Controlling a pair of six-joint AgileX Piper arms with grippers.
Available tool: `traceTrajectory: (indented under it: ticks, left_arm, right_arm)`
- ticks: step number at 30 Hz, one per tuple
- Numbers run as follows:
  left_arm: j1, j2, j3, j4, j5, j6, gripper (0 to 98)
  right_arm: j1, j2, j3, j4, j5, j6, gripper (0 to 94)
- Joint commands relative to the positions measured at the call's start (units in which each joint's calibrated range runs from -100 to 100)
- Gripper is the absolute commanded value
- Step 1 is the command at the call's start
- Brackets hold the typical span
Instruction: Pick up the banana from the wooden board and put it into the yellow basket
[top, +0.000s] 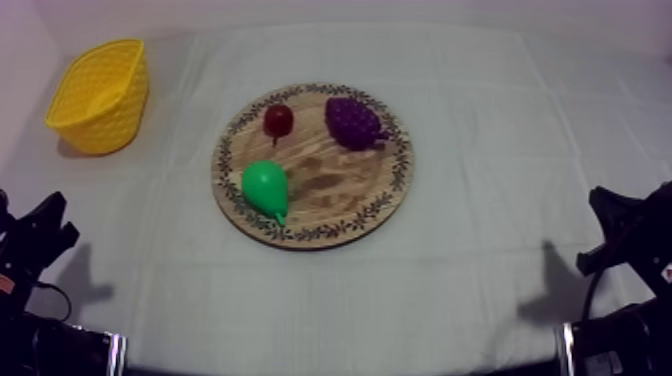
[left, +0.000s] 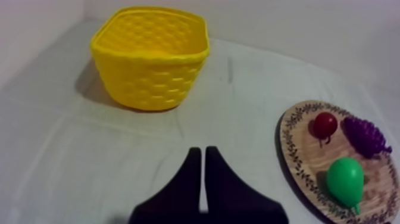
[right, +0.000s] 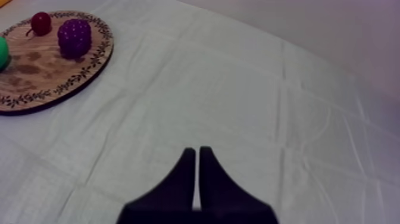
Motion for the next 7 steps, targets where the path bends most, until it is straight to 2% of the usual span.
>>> traceTrajectory:
  ticks: [1, 7]
  left_arm:
    - [-0.01, -0.02, 0.05, 0.02, -0.17, 1.37, 0.1]
    - [-0.02, -0.03, 0.07, 0.02, -0.26, 1.18, 0.1]
  right_arm:
    - [-0.03, -0.01, 0.04, 0.0, -0.06, -0.07, 0.4]
    - [-0.03, -0.01, 0.04, 0.0, -0.06, -0.06, 0.4]
